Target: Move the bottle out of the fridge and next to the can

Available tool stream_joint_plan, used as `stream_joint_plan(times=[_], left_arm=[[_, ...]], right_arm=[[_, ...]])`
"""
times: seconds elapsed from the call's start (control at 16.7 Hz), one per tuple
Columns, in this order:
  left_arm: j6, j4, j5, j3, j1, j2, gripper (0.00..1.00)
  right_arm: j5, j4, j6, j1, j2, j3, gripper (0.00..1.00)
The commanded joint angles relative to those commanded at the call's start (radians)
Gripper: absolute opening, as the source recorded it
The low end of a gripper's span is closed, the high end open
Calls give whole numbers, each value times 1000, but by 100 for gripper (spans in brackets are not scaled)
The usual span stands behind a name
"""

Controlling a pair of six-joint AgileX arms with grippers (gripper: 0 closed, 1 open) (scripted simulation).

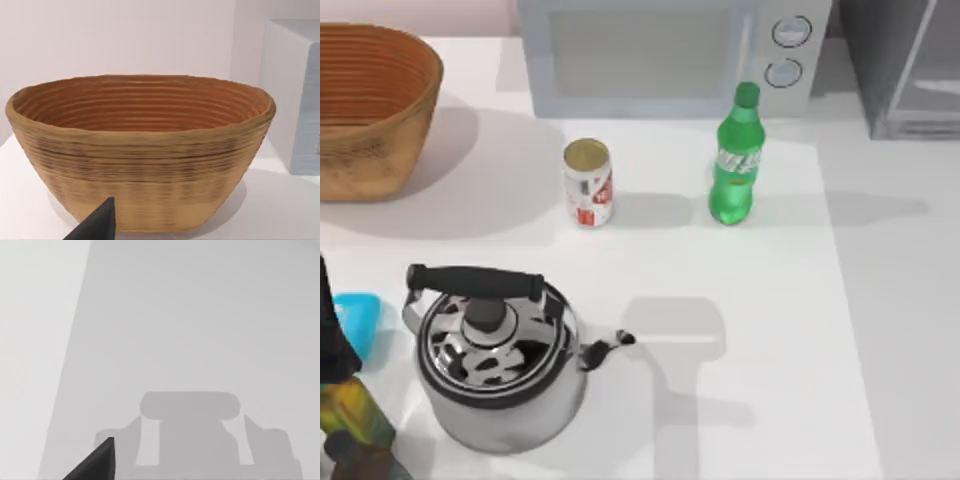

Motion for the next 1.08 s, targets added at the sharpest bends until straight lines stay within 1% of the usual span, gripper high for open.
stream_joint_plan(times=[0.12, 0.3, 0.48, 0.78, 0.96, 1.08], left_arm=[[0, 0, 0, 0, 0, 0, 100], [0, 0, 0, 0, 0, 0, 100], [0, 0, 0, 0, 0, 0, 100], [0, 0, 0, 0, 0, 0, 100], [0, 0, 0, 0, 0, 0, 100], [0, 0, 0, 0, 0, 0, 100]], right_arm=[[-79, 9, -114, -113, 106, 54, 100], [-221, 25, -362, -345, 340, 147, 100], [-371, 40, -694, -608, 655, 245, 100], [-604, 37, -1292, -1100, 1219, 407, 100], [-718, 20, -1574, -1367, 1526, 491, 100], [-777, 9, -1712, -1509, 1690, 535, 100]])
